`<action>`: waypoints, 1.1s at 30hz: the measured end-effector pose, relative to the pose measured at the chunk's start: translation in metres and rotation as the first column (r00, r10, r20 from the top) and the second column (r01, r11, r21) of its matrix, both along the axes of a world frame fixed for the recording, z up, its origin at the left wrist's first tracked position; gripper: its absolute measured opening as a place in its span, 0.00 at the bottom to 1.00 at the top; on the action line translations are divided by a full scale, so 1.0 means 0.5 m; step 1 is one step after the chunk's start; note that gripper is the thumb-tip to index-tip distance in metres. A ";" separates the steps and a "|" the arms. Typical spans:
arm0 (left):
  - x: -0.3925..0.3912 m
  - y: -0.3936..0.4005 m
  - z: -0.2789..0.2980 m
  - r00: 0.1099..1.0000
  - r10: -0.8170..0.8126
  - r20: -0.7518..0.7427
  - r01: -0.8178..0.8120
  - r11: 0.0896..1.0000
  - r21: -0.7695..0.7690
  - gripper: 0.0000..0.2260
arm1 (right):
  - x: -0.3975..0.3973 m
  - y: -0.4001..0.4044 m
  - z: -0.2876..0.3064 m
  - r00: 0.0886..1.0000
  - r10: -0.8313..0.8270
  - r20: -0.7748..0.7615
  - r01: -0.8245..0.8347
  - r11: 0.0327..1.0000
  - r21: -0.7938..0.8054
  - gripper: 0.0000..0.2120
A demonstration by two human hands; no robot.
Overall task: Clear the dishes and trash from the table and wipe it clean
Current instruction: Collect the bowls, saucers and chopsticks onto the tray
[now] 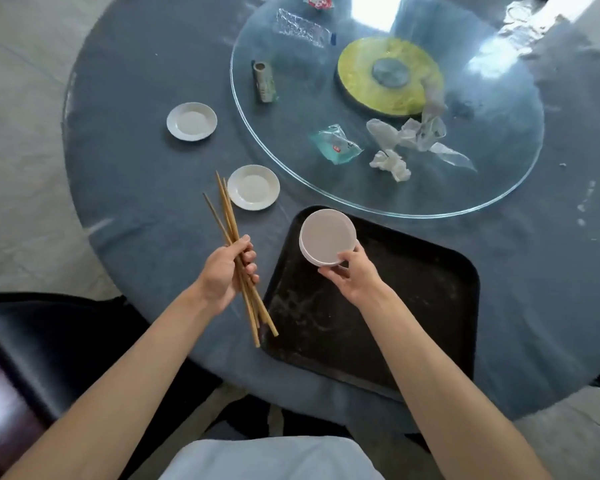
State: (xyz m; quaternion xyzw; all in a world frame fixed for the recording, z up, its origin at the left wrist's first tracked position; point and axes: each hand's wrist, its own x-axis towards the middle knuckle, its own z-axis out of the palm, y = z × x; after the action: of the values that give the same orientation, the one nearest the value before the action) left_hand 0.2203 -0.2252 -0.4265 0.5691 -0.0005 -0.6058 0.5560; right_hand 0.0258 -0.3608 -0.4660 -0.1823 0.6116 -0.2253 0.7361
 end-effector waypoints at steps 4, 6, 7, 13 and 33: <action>-0.010 -0.029 -0.016 0.998 0.056 0.007 -0.057 0.998 0.012 0.12 | 0.002 -0.031 -0.014 0.998 0.044 0.039 -0.045 0.999 0.024 0.30; -0.020 -0.043 -0.024 0.997 0.069 0.024 -0.069 0.997 0.021 0.12 | 0.003 -0.041 -0.016 0.997 0.066 0.050 -0.067 0.997 0.028 0.30; -0.027 -0.048 -0.028 0.997 0.071 0.032 -0.072 0.997 0.024 0.12 | 0.002 -0.043 -0.017 0.996 0.080 0.048 -0.081 0.996 0.028 0.29; -0.108 -0.095 -0.037 0.984 0.114 0.137 -0.110 0.993 -0.039 0.13 | -0.013 -0.048 -0.018 0.993 0.116 0.033 -0.118 0.991 0.069 0.27; -0.286 -0.106 -0.064 0.631 -0.092 0.770 0.439 0.861 -0.257 0.12 | -0.109 0.062 0.139 0.805 0.441 -0.396 -0.564 0.363 -0.742 0.11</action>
State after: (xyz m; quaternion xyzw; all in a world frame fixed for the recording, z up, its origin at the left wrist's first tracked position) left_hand 0.0774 -0.2781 -0.4586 0.6225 -0.4409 -0.3866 0.5183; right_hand -0.0286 -0.3299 -0.3967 -0.7006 0.3884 -0.2392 0.5487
